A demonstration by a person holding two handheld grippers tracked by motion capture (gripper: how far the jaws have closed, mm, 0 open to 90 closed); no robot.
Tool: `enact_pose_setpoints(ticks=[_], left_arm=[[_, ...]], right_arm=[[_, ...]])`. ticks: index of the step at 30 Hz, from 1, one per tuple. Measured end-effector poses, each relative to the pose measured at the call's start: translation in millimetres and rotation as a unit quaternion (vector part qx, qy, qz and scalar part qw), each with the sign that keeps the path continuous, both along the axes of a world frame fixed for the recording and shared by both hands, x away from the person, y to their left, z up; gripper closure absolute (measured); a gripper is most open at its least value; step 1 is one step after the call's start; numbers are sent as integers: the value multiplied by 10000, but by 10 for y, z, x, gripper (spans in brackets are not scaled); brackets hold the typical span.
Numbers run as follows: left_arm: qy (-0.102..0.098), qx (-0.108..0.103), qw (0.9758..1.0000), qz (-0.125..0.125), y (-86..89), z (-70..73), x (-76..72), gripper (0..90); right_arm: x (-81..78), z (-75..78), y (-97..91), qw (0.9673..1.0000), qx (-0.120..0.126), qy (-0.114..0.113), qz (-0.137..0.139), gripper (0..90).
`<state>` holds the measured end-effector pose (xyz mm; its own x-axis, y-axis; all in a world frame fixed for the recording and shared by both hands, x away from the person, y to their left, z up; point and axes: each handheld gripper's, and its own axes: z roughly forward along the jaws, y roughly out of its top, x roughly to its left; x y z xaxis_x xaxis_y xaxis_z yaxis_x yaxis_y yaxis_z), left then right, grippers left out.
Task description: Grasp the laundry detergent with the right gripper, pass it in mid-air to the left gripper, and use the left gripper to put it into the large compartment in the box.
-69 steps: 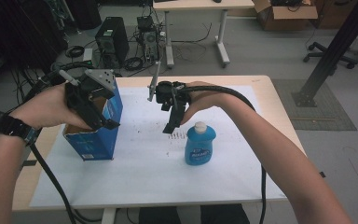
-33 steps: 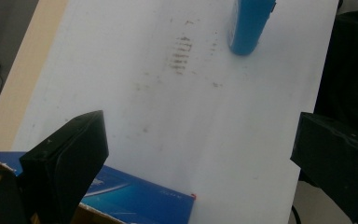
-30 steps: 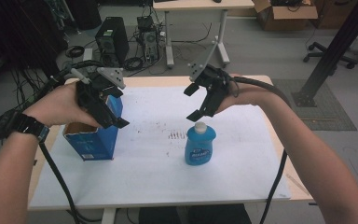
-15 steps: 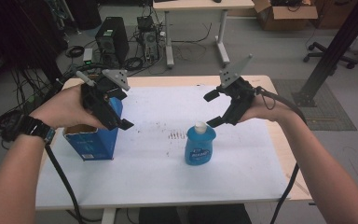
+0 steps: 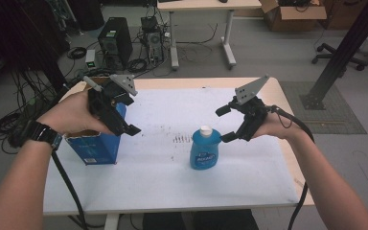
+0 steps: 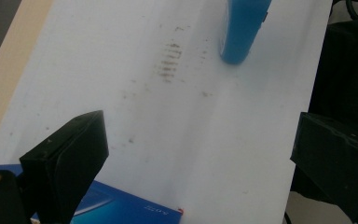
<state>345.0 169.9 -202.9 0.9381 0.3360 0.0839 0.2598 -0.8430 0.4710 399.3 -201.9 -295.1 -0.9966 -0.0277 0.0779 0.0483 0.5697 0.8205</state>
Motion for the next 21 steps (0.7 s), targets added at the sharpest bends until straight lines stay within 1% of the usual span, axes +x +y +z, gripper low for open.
enact_pose_setpoints(ticks=[1, 2, 4, 5, 6, 7, 9, 10, 11, 12, 15, 16, 17, 19, 21], left_arm=[[5, 4, 10000, 1, -3, -6, 2, 41], [9, -4, 10000, 6, -4, -13, 3, 41], [12, -30, 10000, 0, -6, -23, 5, 41], [16, -41, 10000, -6, -6, -28, 5, 41], [14, -34, 10000, -7, -6, -32, 5, 41], [26, -13, 10000, -7, -5, -40, 9, 42], [29, -32, 10000, 3, -7, -45, 8, 42], [30, -45, 10000, 10, -8, -48, 9, 42], [31, -48, 10000, 3, -10, -50, 13, 42], [31, -48, 10000, 3, -10, -50, 13, 42], [63, -47, 10000, -5, -19, -72, 17, 42], [63, -47, 10000, -5, -19, -72, 17, 42], [76, -53, 10000, -9, -20, -78, 20, 42], [82, -42, 10000, -11, -20, -84, 24, 42], [81, -44, 10000, -10, -21, -85, 25, 42]], right_arm=[[-3, -55, -12, 10000, 74, 30, -4, 37], [-3, -55, -12, 10000, 74, 30, -4, 37], [-5, -116, -18, 9999, 115, 82, -21, 38], [-6, -183, -21, 9998, 130, 150, -27, 42], [-6, -183, -21, 9998, 130, 150, -27, 42], [-6, -248, -21, 9998, 114, 164, -44, 42], [-8, -295, -21, 9997, 120, 206, -43, 42], [-8, -295, -21, 9997, 120, 206, -43, 42], [-13, -344, -17, 9996, 146, 242, -37, 43], [-13, -344, -17, 9996, 146, 242, -37, 43], [-17, -438, 9, 9996, 132, 261, -39, 44], [-17, -438, 9, 9996, 132, 261, -39, 44], [-16, -481, 20, 9995, 140, 269, -36, 45], [-11, -523, 31, 9993, 169, 337, -42, 47], [-7, -563, 37, 9992, 206, 354, -42, 50]])
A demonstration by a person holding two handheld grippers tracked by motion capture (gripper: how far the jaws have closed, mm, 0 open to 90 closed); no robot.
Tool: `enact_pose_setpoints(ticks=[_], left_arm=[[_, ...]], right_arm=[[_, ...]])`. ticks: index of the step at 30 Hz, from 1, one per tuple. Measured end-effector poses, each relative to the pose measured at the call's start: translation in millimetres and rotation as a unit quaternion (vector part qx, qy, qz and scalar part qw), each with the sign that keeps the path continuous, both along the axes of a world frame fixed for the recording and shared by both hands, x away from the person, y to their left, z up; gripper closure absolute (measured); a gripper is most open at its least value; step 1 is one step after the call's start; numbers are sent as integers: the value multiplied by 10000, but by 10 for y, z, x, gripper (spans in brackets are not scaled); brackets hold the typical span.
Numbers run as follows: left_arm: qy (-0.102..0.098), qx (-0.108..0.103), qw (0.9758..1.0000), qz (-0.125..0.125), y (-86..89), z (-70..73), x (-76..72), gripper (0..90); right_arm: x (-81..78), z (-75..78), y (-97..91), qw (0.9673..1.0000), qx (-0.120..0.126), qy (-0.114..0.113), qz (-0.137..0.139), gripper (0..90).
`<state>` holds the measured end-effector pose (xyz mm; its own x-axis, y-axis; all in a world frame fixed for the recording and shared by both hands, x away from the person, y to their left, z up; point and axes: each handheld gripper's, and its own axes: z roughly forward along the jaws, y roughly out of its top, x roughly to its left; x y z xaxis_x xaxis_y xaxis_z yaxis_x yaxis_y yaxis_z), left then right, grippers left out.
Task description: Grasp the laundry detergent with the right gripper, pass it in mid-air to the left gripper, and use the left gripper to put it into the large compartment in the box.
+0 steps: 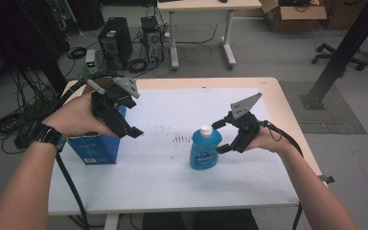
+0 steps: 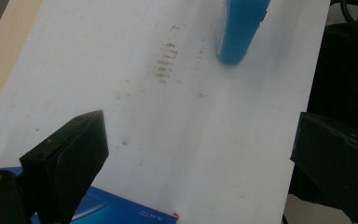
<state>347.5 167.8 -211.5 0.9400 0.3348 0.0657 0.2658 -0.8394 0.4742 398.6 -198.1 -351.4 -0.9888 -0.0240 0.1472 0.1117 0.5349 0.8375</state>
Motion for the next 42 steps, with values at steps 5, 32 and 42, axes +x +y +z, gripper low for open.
enact_pose_setpoints(ticks=[5, 32, 42], left_arm=[[2, -23, 10000, 11, -7, -6, 3, 42], [28, -66, 10000, -28, -14, -42, 5, 45], [41, -57, 10000, -56, -17, -41, 9, 48]], right_arm=[[-4, -92, 26, 10000, 30, 35, -15, 54], [-48, -285, 218, 9996, 290, 23, 41, 122], [-51, -302, 228, 9995, 319, -12, 61, 154]])
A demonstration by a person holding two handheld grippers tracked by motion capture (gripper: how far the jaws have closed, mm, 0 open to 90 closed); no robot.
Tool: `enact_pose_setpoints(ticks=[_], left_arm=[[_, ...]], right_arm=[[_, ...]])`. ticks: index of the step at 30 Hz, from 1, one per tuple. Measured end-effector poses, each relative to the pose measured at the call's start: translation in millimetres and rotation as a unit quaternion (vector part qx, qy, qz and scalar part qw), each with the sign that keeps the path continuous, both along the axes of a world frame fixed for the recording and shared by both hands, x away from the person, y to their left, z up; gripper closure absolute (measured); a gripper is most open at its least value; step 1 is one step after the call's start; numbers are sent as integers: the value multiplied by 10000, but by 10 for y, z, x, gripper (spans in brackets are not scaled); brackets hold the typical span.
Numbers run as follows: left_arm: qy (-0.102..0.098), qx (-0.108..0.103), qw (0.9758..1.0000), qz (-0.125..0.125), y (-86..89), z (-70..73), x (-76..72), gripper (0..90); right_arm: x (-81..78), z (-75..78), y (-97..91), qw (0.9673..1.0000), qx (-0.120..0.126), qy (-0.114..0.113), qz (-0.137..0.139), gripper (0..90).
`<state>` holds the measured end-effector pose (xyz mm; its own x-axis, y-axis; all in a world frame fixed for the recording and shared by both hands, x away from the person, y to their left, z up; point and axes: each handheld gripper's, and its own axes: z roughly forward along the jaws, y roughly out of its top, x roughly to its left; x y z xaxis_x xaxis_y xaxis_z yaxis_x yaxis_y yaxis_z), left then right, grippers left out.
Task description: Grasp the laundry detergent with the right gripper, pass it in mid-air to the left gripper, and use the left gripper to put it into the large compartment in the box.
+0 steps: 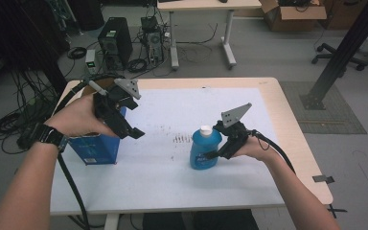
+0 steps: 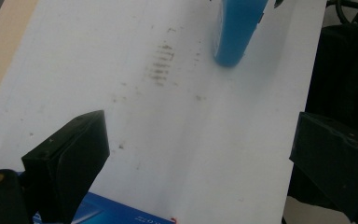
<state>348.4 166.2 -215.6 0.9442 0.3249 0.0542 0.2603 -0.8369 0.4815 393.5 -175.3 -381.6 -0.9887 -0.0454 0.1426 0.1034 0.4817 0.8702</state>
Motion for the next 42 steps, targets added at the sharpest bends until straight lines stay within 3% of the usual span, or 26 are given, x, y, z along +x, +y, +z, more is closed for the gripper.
enact_pose_setpoints(ticks=[42], left_arm=[[18, 8, 10000, -29, -2, 1, 3, 51]], right_arm=[[15, -23, 25, 9999, 25, -102, 43, 237]])
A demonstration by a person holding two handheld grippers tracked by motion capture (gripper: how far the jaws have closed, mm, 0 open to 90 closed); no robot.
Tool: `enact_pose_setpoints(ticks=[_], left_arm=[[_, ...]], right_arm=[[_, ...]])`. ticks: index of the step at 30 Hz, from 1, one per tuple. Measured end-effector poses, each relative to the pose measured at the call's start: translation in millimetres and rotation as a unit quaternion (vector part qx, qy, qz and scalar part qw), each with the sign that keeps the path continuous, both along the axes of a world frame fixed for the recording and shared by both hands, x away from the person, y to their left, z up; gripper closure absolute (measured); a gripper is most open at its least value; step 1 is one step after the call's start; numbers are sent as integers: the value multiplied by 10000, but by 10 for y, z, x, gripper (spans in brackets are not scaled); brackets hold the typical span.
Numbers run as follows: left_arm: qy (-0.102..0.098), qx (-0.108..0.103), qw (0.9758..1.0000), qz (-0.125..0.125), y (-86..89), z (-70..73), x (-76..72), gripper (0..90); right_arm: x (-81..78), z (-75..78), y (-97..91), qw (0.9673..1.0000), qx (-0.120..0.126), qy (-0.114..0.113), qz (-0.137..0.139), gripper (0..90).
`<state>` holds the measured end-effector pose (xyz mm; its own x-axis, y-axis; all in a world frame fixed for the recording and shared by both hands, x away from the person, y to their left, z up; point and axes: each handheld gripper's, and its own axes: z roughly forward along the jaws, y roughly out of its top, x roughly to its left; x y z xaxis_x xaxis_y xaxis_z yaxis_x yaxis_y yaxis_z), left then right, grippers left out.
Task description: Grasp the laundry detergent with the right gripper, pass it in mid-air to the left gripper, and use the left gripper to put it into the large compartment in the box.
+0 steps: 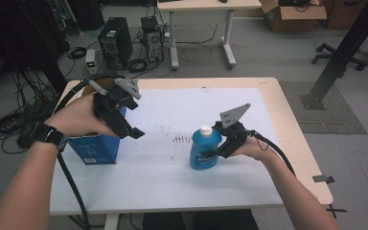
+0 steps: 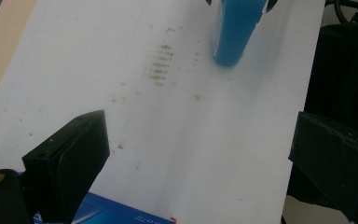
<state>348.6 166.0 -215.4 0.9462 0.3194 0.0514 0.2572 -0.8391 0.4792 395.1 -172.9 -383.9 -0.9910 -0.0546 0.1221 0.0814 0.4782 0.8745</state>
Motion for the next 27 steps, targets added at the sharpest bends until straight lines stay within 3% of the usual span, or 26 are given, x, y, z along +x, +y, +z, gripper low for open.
enact_pose_setpoints(ticks=[27], left_arm=[[10, 43, 10000, -28, -23, 2, 8, 55]], right_arm=[[-2, -49, -25, 9999, 57, -42, 115, 385]])
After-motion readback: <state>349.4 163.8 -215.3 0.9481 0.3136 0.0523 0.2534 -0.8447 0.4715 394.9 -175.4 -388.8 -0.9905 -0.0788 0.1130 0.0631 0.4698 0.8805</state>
